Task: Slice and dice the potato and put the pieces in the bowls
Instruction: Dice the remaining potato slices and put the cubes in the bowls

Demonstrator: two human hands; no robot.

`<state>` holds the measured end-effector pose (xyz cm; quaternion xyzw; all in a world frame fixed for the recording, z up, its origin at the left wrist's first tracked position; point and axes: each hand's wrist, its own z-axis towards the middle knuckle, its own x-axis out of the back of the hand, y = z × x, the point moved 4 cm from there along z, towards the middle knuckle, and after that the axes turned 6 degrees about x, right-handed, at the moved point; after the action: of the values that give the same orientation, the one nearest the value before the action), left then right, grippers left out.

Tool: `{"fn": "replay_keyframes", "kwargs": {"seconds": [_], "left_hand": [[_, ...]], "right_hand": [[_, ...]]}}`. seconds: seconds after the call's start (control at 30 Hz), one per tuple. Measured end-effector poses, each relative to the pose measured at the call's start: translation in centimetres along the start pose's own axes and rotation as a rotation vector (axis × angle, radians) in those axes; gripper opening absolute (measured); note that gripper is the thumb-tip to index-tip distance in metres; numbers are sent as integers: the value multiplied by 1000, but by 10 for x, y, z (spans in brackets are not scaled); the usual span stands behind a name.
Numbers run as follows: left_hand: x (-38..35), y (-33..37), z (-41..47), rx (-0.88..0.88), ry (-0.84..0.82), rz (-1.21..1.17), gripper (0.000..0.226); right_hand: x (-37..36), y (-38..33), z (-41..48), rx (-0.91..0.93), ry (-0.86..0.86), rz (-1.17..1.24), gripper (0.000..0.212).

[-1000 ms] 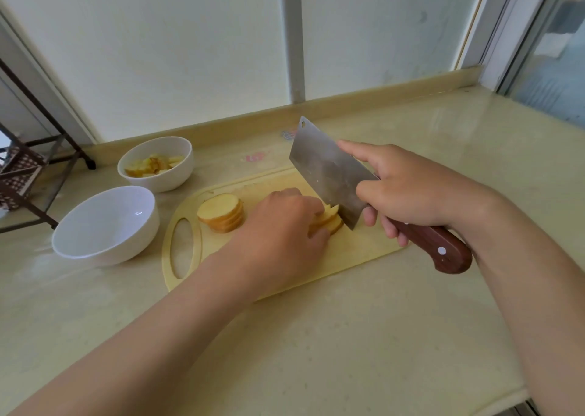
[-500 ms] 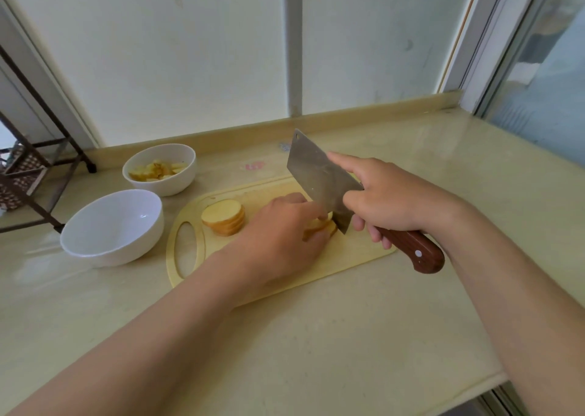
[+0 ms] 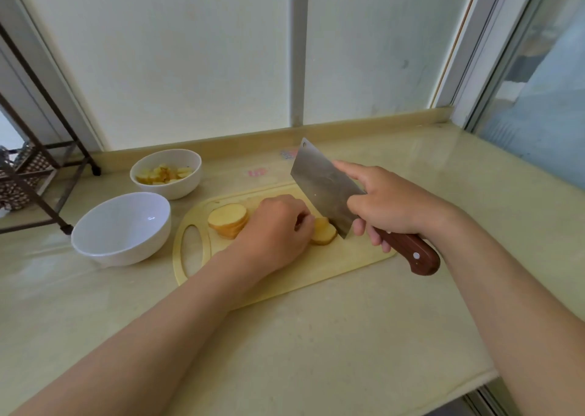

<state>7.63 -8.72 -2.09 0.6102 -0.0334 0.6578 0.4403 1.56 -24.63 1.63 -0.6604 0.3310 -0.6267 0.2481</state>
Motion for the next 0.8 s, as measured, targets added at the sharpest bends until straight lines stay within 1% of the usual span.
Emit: {"fn": "replay_keyframes", "kwargs": {"seconds": [0.1,0.2,0.33,0.37,0.5,0.6,0.7,0.77,0.8], "left_hand": [[2,-3,1,22,28,-22,17],[0,-3,1,-5,39,-44,21],[-3,-4,2,-46,26,-39,14],[-3,-4,2,-33,42,-49,13],[0,-12,5,129,113,-94,12],[-1,-12,8,133,80,-38,13],[0,-12,8,143,48,-58,15],[2,-10,7,130,-8,-75,16],[2,-10,7,116,-43,-59,21]], "right_hand": [[1,4,2,-5,3,22,86],[2,8,4,-2,12,34,85],[3,13,7,-1,17,50,86],[4,13,7,2,14,52,86],[3,11,8,17,-1,34,85],[2,9,8,28,-12,13,85],[2,9,8,31,-15,4,85],[2,9,7,27,-11,1,85],[3,9,7,25,-9,0,85]]}}
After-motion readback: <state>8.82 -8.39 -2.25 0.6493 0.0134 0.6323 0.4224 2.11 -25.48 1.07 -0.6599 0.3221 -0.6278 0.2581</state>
